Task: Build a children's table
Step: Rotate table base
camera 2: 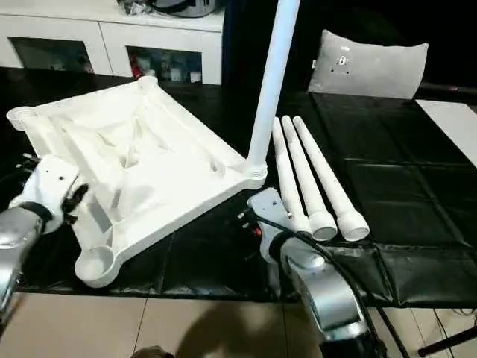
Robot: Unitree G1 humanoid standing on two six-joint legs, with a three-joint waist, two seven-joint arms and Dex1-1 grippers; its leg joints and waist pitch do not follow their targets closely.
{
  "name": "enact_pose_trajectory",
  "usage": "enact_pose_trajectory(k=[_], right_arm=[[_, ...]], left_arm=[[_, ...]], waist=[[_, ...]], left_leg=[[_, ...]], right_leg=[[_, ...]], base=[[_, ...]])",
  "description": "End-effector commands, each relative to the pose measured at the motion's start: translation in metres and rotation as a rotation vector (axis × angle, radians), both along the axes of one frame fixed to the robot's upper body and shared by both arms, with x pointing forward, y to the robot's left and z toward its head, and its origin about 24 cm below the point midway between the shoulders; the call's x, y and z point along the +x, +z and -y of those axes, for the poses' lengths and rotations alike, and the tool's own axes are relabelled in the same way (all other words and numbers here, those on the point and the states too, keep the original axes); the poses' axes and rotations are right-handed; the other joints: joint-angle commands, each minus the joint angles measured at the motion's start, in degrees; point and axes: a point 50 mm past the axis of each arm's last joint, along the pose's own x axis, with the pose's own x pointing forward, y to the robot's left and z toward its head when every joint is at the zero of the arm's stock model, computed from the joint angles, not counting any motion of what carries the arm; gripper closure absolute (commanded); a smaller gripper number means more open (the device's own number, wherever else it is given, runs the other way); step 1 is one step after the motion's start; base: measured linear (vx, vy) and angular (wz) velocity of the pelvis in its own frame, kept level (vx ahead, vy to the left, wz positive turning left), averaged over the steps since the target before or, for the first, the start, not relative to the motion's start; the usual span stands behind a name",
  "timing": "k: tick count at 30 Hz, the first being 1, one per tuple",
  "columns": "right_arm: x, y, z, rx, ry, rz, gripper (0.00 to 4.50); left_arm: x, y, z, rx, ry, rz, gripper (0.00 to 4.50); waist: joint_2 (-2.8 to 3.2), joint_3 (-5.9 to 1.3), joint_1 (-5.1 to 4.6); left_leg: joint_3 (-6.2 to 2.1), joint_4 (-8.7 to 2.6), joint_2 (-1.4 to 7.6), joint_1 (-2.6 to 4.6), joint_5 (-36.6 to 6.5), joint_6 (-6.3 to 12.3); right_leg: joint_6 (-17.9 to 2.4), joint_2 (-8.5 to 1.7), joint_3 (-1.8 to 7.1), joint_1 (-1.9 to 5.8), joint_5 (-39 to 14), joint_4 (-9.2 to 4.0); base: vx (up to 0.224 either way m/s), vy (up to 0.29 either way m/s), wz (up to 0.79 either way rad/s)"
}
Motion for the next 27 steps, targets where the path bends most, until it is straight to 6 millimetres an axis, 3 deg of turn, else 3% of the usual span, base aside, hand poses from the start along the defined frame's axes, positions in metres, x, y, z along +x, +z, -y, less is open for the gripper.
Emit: enact_pose_trajectory(k=[1, 4, 6, 8, 9, 12, 14, 19, 23, 27], right_arm=[[0.004, -0.002, -0.001, -0.026, 0.001, -0.007, 0.0], [0.009, -0.006, -0.006, -0.043, 0.022, -0.018, 0.0], [0.012, -0.008, -0.01, -0.047, 0.035, -0.026, 0.0], [0.019, -0.011, -0.016, -0.049, 0.038, -0.031, 0.0], [0.022, -0.011, -0.018, -0.05, 0.039, -0.033, 0.0], [0.03, -0.011, -0.029, -0.024, 0.059, -0.028, 0.0], [0.033, -0.012, -0.034, -0.01, 0.066, -0.032, 0.0], [0.04, -0.017, -0.042, 0.0, 0.071, -0.046, 0.0], [0.044, -0.02, -0.048, 0.01, 0.074, -0.042, 0.0], [0.047, -0.019, -0.053, 0.018, 0.082, -0.03, 0.0]], left_arm=[[0.001, -0.002, 0.003, 0.007, -0.024, -0.042, 2.73], [-0.001, -0.006, 0.001, 0.031, -0.049, -0.097, 2.74], [-0.001, -0.008, 0.003, 0.031, -0.087, -0.127, 3.18], [-0.004, -0.013, 0.004, 0.04, -0.131, -0.198, 3.13], [-0.004, -0.015, 0.004, 0.046, -0.143, -0.221, 3.13], [-0.006, -0.015, -0.003, 0.087, -0.145, -0.278, 3.67], [-0.006, -0.015, -0.005, 0.099, -0.154, -0.3, 3.58], [-0.011, -0.019, -0.002, 0.092, -0.227, -0.383, 4.02], [-0.021, -0.026, 0.012, 0.043, -0.395, -0.498, 4.46], [-0.029, -0.03, 0.027, -0.005, -0.544, -0.562, 4.49]], waist=[[1.53, -3.05, -0.08], [1.58, -3.3, -0.14], [1.4, -3.32, -0.11], [1.57, -3.18, -0.08], [1.54, -3.02, -0.19], [1.89, -2.78, -0.32], [1.85, -2.72, -0.29], [2.03, -3.04, -0.18], [2.02, -2.92, -0.16], [1.91, -2.58, -0.39]], left_leg=[[-1.04, -5.04, 3.38, 0.44, -11.35, -1.74], [-0.84, -4.76, 3.26, 0.59, -9.14, -1.62], [-0.71, -4.72, 3.36, 0.62, -8.41, -1.54], [-0.64, -4.8, 3.33, 0.66, -9.29, -1.58], [-0.66, -5.06, 3.3, 0.64, -11.31, -1.81], [-0.7, -5.29, 3.49, 0.93, -15.34, -2.89], [-0.66, -5.31, 3.52, 0.98, -15.69, -3.01], [-0.49, -5.18, 3.64, 0.94, -12.02, -2.95], [-0.37, -5.3, 3.65, 0.9, -12.67, -3.04], [-0.27, -5.58, 3.64, 1.01, -15.99, -3.33]], right_leg=[[-9.83, -4.88, 3.35, 1.61, -1.82, -4.57], [-11.03, -4.86, 3.22, 1.85, 2.98, -4.12], [-11.43, -4.88, 3.19, 1.97, 4.38, -4.13], [-11.78, -5.04, 3.2, 1.91, 3.11, -4.22], [-11.87, -5.08, 3.21, 1.89, -0.09, -4.38], [-11.62, -5.11, 3.38, 1.56, -5.28, -4.66], [-11.59, -5.21, 3.5, 1.44, -5.75, -4.73], [-12.37, -5.07, 3.42, 1.65, -0.05, -4.24], [-12.65, -5.29, 3.45, 1.62, -1.44, -4.24], [-12.2, -5.2, 3.59, 1.44, -5.84, -4.63]], base=[[0.0, 0.0, 0.0], [0.0, 0.0, 0.0], [0.0, 0.0, 0.0], [0.0, 0.0, 0.0], [0.0, 0.0, 0.0], [0.0, 0.0, 0.0], [0.0, 0.0, 0.0], [0.0, 0.0, 0.0], [0.0, 0.0, 0.0], [0.0, 0.0, 0.0]])
